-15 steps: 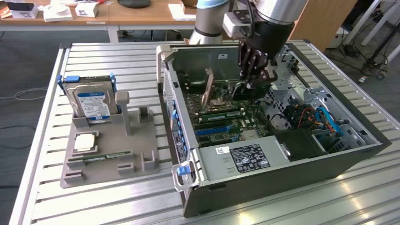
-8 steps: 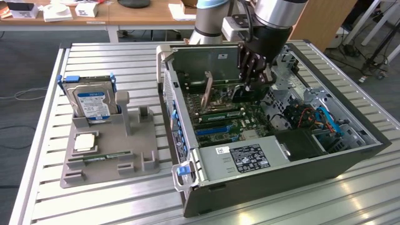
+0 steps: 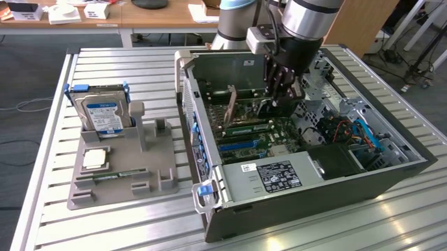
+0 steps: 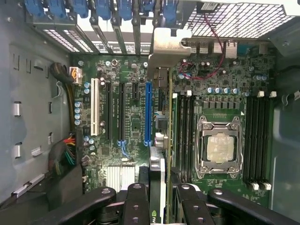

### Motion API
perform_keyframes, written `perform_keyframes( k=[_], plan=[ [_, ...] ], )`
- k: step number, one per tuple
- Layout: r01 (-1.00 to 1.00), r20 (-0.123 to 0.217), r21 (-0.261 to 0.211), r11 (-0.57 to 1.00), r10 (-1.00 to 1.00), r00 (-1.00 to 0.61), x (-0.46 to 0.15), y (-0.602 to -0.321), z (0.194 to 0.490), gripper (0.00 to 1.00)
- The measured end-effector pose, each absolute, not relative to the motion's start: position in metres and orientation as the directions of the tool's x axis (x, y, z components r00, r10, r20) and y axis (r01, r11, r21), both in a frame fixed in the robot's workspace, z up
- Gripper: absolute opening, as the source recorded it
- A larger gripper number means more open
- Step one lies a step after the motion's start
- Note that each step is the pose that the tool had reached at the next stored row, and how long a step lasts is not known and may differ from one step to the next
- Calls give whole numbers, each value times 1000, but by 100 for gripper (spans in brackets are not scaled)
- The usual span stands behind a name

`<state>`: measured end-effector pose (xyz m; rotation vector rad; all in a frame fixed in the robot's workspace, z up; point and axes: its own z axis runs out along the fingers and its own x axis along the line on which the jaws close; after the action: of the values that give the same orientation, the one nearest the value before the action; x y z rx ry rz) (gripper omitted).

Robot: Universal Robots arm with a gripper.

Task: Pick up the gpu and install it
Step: 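Insert the gpu into the slot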

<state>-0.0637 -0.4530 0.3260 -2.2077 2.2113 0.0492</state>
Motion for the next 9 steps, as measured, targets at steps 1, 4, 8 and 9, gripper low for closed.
perform_keyframes(
  k=[1, 4, 8, 9],
  plan=[
    [-1000, -34, 11, 1, -999, -2, -64, -453, 324, 27],
    [-1000, -34, 11, 1, -999, -2, -64, -453, 319, 27],
    [-1000, -34, 11, 1, -999, -2, -64, -453, 312, 27],
    [-1000, -34, 11, 1, -999, -2, -64, -453, 311, 27]
  ],
)
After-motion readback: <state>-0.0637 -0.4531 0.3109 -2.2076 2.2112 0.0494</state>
